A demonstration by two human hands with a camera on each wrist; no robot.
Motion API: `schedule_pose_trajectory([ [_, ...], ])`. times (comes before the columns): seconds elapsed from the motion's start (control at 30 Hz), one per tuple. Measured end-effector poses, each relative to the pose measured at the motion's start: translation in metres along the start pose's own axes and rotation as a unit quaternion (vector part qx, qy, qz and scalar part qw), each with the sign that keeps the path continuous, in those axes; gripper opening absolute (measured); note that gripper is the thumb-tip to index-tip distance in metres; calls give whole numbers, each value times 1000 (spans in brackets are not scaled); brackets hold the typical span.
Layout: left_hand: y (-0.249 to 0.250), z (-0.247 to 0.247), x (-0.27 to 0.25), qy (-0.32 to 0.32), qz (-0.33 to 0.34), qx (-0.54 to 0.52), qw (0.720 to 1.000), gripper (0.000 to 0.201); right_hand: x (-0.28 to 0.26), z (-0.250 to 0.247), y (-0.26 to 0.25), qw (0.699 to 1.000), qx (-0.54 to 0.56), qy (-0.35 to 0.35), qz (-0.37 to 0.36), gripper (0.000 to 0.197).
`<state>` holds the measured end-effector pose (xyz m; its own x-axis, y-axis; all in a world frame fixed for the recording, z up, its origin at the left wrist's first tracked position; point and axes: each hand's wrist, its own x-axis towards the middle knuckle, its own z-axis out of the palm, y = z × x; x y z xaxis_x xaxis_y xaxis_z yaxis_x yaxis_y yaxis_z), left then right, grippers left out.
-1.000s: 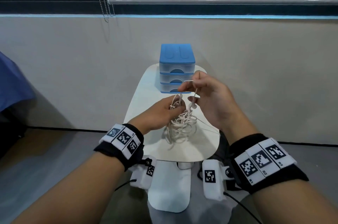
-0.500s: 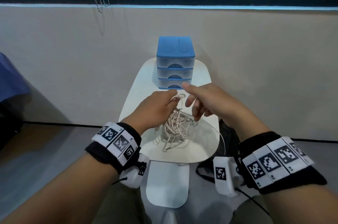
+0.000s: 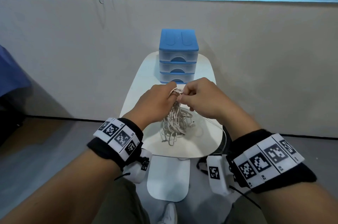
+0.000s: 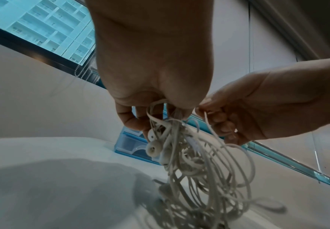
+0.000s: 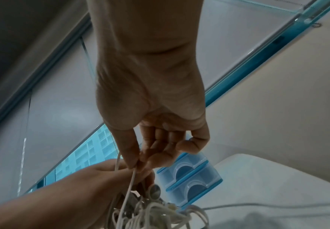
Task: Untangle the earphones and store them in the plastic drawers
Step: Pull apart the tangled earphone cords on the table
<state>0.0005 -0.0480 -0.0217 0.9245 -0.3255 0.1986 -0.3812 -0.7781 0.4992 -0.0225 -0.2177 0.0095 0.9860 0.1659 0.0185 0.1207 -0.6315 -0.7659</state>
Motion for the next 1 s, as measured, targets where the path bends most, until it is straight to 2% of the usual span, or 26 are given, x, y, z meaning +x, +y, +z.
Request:
schedule_pose_trajectory([
  [0.1, -5, 2, 0, 0, 13, -5, 1000, 23, -5, -8, -5, 992, 121, 27, 1, 21],
  [0.2, -10, 3, 0, 11, 23, -20, 999, 30, -9, -23, -14, 958, 272, 82, -40, 15],
  [0.27, -13, 5, 0, 14, 25, -20, 999, 32, -11, -32, -16, 907, 402, 91, -89, 13],
  [0.4, -18, 4, 1, 3, 12, -20, 1000, 28, -20, -48, -17, 759, 623, 50, -185, 12],
  [0.43, -19, 4, 1, 3, 11, -23, 1000, 27, -22, -51, -17, 730, 656, 46, -185, 14],
  [0.47, -20, 3, 1, 4, 12, -25, 1000, 27, -22, -53, -16, 721, 669, 54, -171, 19],
  [0.5, -20, 1, 1, 5, 12, -28, 1000, 26, -20, -52, -16, 739, 655, 73, -141, 25],
  [0.6, -21, -1, 0, 5, 11, -36, 999, 26, -9, -43, -9, 875, 457, 155, -28, 33],
  [0.67, -18, -3, 1, 6, 3, -40, 999, 25, -2, -33, 1, 952, 271, 139, 8, 29],
  [0.73, -13, -5, 3, 4, -3, -44, 999, 16, 0, -23, 7, 994, 80, 70, 8, 28],
  [0.8, -8, -7, 4, 2, 2, -43, 999, 14, -2, -13, 7, 998, -57, 1, -15, 30],
  [0.83, -7, -7, 4, 1, 8, -41, 999, 14, -2, -10, 4, 996, -78, -14, -33, 29],
  [0.87, -6, -7, 4, 0, 11, -41, 999, 14, -2, -9, 1, 996, -65, -20, -56, 28],
  [0.93, -7, -6, 5, 0, 14, -46, 999, 20, -3, -13, -6, 992, 57, -15, -113, 25],
  [1.0, -10, -3, 7, 1, 10, -46, 999, 25, -5, -23, -14, 968, 178, 18, -175, 22],
])
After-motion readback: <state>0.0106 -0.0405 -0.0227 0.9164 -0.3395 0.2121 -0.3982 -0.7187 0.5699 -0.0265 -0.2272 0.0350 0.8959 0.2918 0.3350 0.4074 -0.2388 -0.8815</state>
